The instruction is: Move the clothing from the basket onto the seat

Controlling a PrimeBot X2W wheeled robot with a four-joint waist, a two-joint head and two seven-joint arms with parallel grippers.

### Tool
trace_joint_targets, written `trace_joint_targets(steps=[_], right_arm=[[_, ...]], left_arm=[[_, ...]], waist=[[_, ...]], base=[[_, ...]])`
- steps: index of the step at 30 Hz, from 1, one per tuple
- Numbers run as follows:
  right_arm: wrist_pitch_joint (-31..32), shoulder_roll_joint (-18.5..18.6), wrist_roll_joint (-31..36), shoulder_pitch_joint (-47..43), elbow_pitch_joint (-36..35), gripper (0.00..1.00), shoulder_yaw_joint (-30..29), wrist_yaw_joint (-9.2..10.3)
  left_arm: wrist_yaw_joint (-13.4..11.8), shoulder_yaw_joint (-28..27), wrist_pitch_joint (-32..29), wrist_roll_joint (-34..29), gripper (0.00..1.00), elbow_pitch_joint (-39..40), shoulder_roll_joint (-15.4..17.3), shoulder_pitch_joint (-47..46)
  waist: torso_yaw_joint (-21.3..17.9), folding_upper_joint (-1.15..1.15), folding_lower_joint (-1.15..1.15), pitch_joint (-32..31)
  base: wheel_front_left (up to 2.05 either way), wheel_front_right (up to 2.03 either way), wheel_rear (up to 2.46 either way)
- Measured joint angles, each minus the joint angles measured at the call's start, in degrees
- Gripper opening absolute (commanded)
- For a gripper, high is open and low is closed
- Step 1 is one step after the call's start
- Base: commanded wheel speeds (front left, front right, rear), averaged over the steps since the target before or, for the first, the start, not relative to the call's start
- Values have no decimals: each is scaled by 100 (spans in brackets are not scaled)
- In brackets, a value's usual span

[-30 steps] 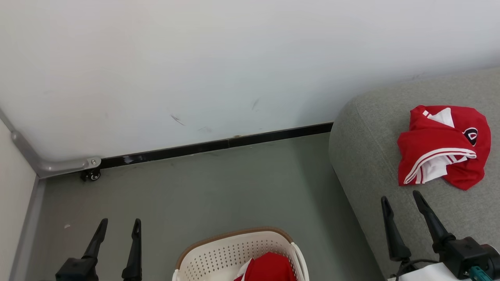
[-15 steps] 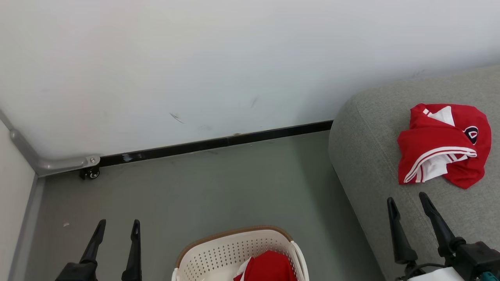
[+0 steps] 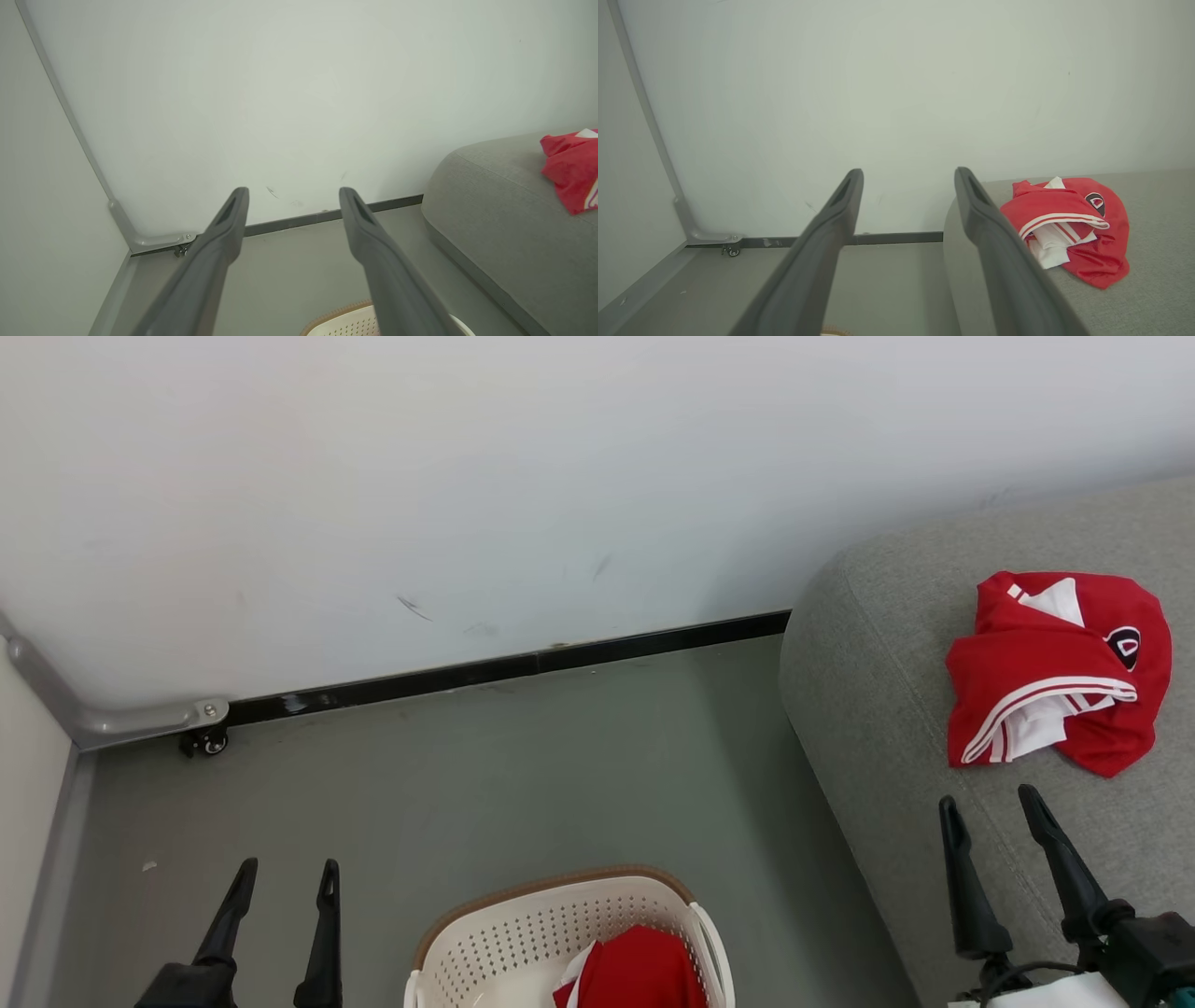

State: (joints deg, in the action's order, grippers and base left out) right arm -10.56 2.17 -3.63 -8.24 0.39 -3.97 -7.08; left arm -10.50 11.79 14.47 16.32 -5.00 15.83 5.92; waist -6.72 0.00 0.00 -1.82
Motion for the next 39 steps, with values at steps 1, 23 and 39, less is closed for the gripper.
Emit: trace_joint_targets(steps=[1, 23, 39], right_arm=[[0, 0, 1, 0, -26, 100, -7, 0], [48, -1, 113, -1, -471, 100, -112, 0], [-12, -3, 54, 25, -793, 100, -521, 0]], left_arm=[[3, 5, 0, -7, 100, 3, 0, 0], [688, 583, 0, -309, 100, -87, 138, -519], [1273, 1272, -79, -702, 100, -350, 131, -1433]], waist=[[-4, 0, 0, 9], [-101, 0, 0, 406], [-265, 0, 0, 1057]], base=[[0, 0, 0], [0, 0, 0], [0, 0, 0]])
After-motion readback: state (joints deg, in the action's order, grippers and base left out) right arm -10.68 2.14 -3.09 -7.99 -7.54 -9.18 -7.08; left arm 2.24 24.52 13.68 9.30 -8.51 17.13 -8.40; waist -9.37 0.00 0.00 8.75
